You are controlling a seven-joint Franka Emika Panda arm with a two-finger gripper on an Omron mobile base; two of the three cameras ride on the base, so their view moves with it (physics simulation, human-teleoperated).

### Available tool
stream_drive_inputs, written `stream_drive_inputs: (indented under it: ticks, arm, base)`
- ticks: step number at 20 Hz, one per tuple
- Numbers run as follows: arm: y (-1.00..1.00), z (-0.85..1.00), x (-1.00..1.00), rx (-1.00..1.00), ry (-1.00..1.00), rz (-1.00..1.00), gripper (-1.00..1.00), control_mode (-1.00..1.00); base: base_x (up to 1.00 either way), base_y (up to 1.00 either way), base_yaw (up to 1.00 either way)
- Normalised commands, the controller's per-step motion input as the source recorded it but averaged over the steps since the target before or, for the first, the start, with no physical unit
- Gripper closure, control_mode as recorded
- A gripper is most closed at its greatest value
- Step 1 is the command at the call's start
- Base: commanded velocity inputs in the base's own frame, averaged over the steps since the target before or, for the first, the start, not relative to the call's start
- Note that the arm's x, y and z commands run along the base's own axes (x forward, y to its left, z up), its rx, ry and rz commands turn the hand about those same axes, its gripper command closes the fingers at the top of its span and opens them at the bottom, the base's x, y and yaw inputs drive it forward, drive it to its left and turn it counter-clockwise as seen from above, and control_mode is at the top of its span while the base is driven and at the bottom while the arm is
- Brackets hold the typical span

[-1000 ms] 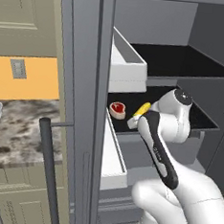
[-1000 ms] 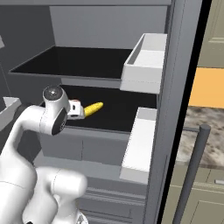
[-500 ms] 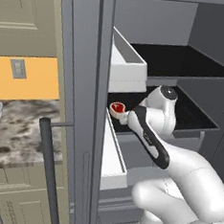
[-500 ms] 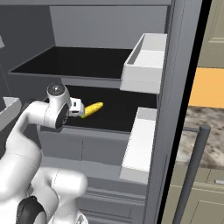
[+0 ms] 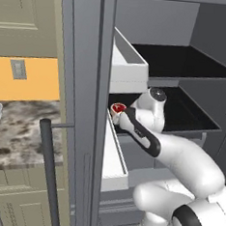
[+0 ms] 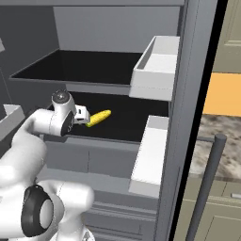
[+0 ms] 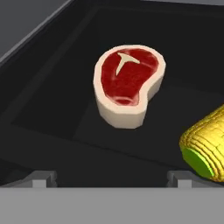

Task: Place one corn and one steak in each tupperware on the nearby counter, to pack two identical lunches.

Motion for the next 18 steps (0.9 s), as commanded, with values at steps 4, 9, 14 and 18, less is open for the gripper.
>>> stream_drive_inputs:
  ticks: [4,9,14,18]
  arm:
    - [0.23,-0.13,0.49,0.0,0.0,0.0,-1.0,-1.0]
    - [0.16,-0.16,0.49,0.0,0.0,0.0,-1.0,-1.0]
    - [0.0,-0.23,0.46,0.0,0.0,0.0,-1.0,-1.0]
    - [-0.15,-0.34,0.25,0.0,0.0,0.0,-1.0,-1.0]
  base:
    - [0.0,0.0,0.0]
    - [0.0,0.0,0.0]
    - [0.0,0.0,0.0]
    - [0.0,0.0,0.0]
